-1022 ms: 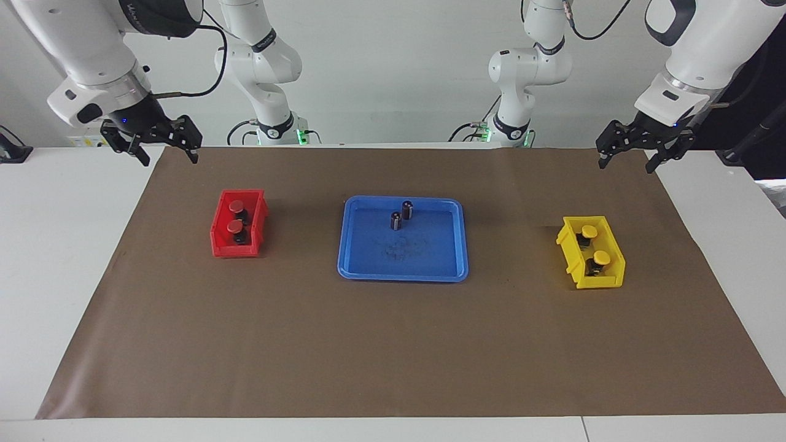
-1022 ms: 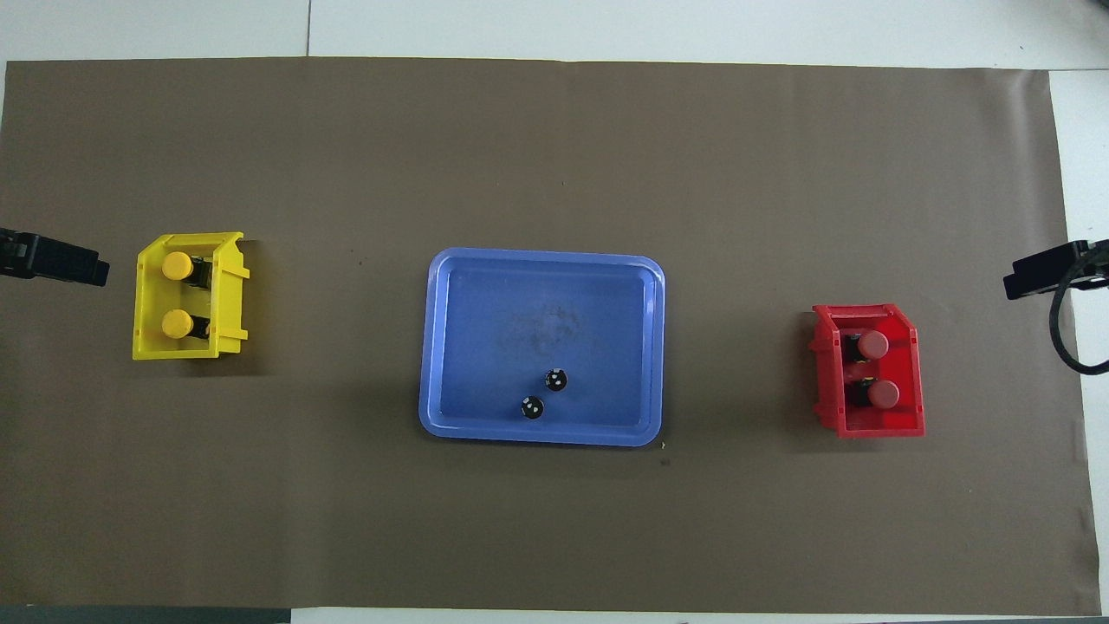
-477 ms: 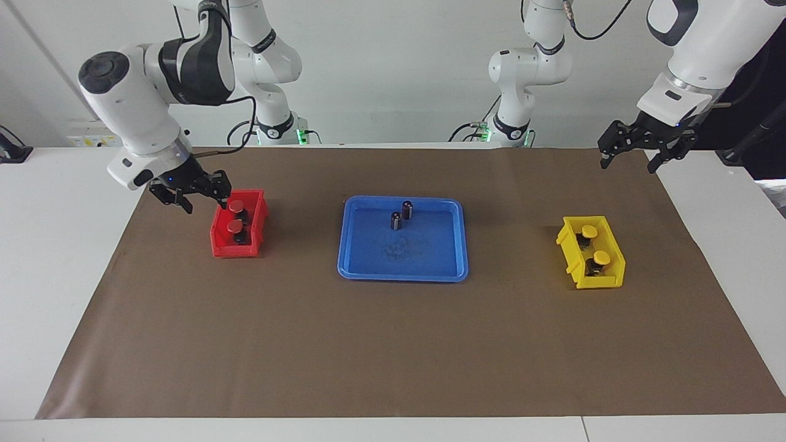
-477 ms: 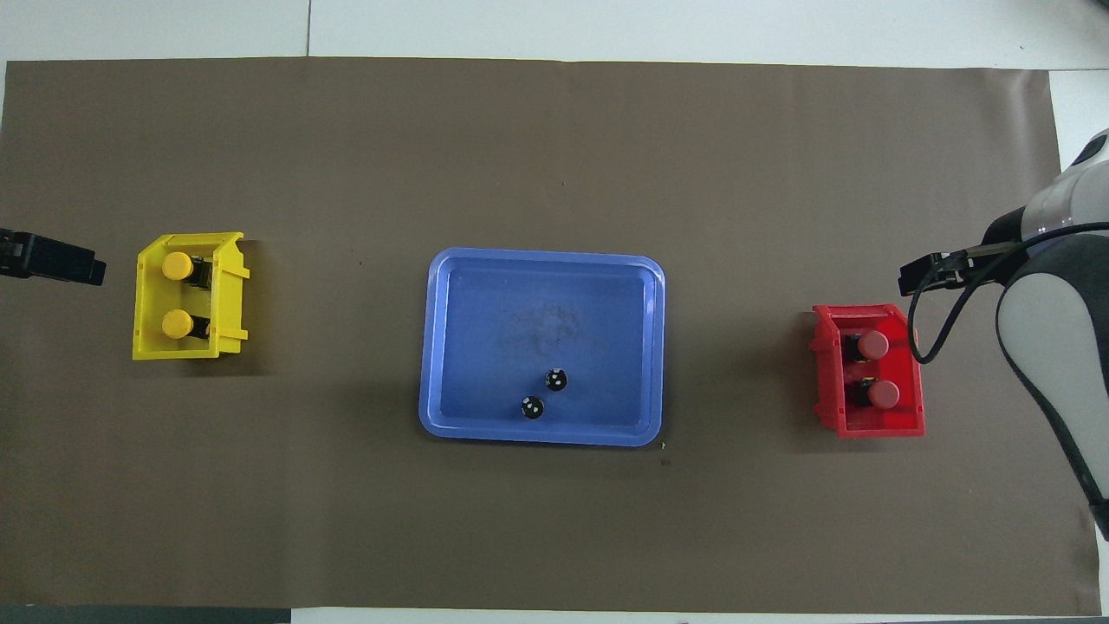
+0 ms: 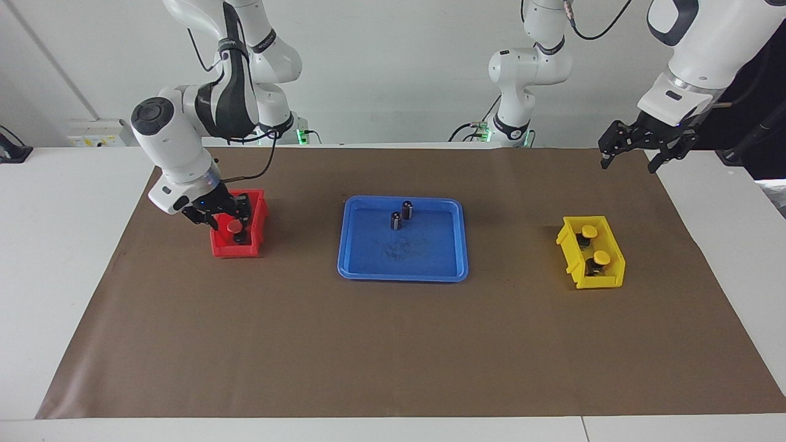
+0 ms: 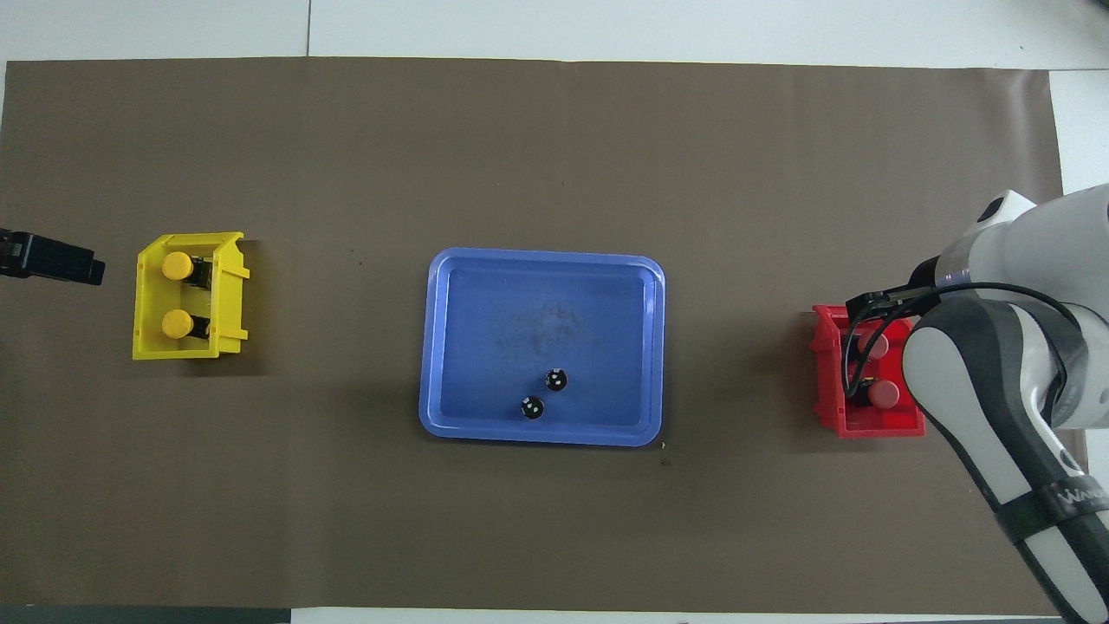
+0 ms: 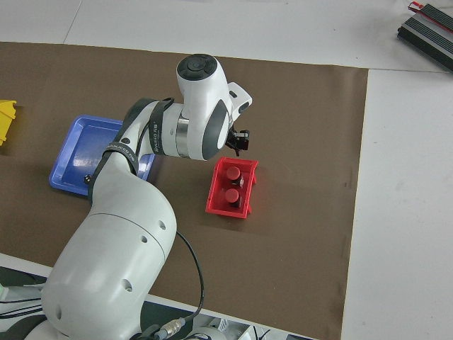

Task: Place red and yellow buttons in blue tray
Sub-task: 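Reach the right gripper down and grasp a red button in the red holder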

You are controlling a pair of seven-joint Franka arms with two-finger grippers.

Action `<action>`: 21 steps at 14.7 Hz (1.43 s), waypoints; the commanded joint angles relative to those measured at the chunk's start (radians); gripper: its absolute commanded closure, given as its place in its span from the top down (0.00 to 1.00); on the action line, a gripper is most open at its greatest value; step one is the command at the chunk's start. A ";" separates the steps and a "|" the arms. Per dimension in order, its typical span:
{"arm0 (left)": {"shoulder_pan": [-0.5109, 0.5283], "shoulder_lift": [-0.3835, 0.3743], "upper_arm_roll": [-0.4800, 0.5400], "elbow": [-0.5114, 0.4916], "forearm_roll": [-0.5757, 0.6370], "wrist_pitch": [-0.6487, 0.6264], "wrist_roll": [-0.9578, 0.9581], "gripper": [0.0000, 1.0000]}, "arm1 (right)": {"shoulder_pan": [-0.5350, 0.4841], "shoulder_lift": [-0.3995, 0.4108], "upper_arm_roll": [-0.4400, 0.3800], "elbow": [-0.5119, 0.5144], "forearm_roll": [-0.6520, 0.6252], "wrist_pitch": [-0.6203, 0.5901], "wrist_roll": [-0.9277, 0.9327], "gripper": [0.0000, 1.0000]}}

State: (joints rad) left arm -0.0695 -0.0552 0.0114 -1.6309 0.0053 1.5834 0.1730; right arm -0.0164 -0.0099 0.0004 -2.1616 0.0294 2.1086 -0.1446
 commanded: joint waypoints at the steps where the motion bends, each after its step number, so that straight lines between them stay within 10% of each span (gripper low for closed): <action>1: 0.004 -0.028 0.002 -0.035 0.019 0.021 0.006 1.00 | -0.002 -0.025 -0.002 -0.067 0.014 0.060 0.003 0.70; 21: 0.008 -0.077 0.004 -0.145 0.019 0.064 -0.003 1.00 | -0.040 -0.048 -0.003 -0.170 0.007 0.139 -0.052 0.63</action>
State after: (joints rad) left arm -0.0689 -0.0932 0.0140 -1.7186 0.0063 1.6078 0.1725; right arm -0.0433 -0.0284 -0.0092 -2.2976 0.0293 2.2235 -0.1686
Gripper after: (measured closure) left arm 0.000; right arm 0.366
